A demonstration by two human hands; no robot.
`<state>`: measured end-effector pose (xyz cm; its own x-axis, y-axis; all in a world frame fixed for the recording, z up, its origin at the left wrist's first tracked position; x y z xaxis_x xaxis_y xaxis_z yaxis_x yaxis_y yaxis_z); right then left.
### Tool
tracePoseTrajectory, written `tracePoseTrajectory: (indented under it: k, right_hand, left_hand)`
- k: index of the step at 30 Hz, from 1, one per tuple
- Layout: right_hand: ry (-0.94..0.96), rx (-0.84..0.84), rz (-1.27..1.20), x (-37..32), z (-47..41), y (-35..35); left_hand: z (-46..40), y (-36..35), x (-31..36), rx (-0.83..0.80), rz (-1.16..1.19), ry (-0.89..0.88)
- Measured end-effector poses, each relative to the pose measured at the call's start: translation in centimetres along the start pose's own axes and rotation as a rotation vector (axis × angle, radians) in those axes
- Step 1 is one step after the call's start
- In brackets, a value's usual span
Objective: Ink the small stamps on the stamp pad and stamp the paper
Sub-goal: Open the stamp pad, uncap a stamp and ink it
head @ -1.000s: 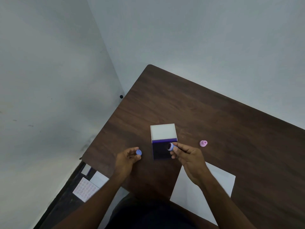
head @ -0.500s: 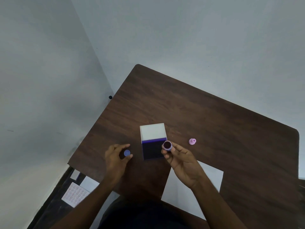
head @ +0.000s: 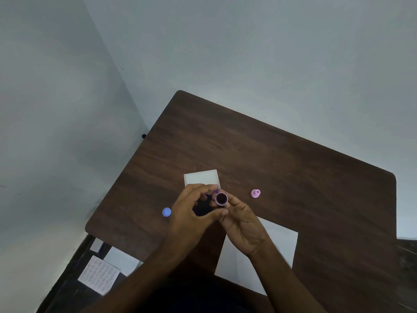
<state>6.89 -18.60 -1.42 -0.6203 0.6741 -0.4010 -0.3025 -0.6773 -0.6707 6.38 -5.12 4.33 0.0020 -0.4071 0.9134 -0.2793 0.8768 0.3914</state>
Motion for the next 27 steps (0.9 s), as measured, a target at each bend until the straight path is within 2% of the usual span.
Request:
tracePoseTrajectory:
  k: [7,15,22,27]
  right_hand:
    - [0.028,-0.030,0.023,0.0,0.1,-0.2]
    - [-0.111,-0.198,-0.006,0.8,0.3,-0.8]
    - [-0.136,-0.195,-0.044,1.6,-0.6,-0.7]
    - [-0.111,-0.186,-0.058,1.4,-1.1,-0.7]
  left_hand:
    - [-0.5,0.2,0.2,0.030,-0.177,0.003]
    - [-0.7,0.8,1.6,0.098,-0.230,-0.084]
    - [-0.6,1.0,2.5,0.153,-0.273,-0.162]
    - [-0.6,0.9,1.5,0.121,-0.265,-0.083]
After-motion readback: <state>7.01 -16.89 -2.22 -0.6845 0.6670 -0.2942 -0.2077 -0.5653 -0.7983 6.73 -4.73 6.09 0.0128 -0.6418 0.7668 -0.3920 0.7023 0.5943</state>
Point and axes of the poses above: each hand's wrist, its own z-axis away from the middle knuckle, its own y-axis out of the back of the hand, x = y × z, the point moved 5 cm from there along -z, towards the middle knuckle, and after that the axes turned 13 degrees about x, right-handed, at the moved point
